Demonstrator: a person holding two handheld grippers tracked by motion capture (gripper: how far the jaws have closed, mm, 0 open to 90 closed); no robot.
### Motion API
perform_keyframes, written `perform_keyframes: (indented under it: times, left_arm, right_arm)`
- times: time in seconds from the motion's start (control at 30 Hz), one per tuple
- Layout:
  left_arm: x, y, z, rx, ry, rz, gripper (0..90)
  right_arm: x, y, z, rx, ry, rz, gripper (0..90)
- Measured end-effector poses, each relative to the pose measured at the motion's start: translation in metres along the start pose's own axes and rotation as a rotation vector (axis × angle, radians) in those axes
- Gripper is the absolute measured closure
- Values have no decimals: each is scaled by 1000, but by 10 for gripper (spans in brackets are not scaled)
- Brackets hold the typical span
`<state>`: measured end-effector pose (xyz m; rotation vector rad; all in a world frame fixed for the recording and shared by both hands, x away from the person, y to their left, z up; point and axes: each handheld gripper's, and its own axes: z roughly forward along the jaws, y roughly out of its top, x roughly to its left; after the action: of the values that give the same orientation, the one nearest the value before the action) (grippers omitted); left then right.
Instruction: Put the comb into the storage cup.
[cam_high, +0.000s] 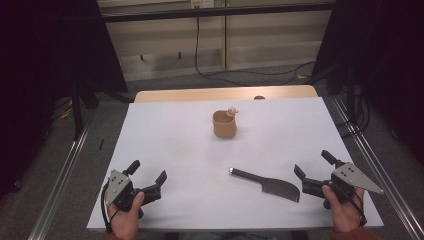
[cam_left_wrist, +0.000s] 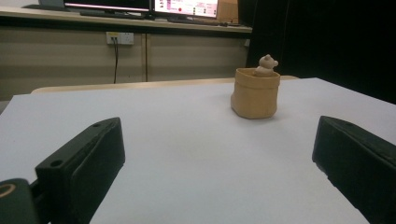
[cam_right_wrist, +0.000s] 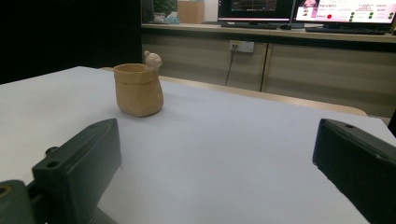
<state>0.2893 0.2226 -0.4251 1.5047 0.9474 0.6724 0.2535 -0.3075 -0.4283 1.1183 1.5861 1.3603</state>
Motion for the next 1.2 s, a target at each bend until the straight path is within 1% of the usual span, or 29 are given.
perform_keyframes:
  times: [0.1,0.3,0.4,0.53,0.6,0.67,0.8,0.87,0.9,0.93,1.03,1.1,1.13,1.2]
  left_arm:
    - [0,0,0,-1,-1,5,25]
    - [1,1,0,0,0,-1,25]
    - [1,1,1,-1,-2,4,25]
    - [1,1,3,-2,-4,1,25]
    - [1,1,3,-1,-4,2,25]
    - [1,1,3,4,-7,6,25]
    - [-1,1,3,3,-15,12,25]
    - [-2,1,4,1,-15,14,25]
    - [-2,1,4,1,-15,14,24]
    - [-2,1,3,1,-17,18,25]
    - [-3,2,2,-2,-16,22,25]
    - [-3,2,2,-1,-17,22,25]
    - [-3,2,2,2,-19,28,25]
    - [-4,2,2,-3,-18,24,25]
  right_arm:
    - [0,0,1,7,0,1,5]
    - [-1,-1,0,16,1,4,5]
    - [-1,-1,1,23,12,13,3]
    - [0,-2,3,33,45,4,0]
    - [2,-2,5,38,53,12,0]
    - [4,-1,6,38,62,3,0]
    - [6,0,7,53,71,11,9]
    - [8,0,8,58,84,10,16]
    - [8,0,8,58,84,10,16]
    - [10,1,10,56,97,2,19]
    - [12,4,12,48,109,-8,21]
    - [13,5,13,41,108,-12,25]
    - [13,5,13,41,108,-12,25]
    - [15,6,17,34,108,-18,41]
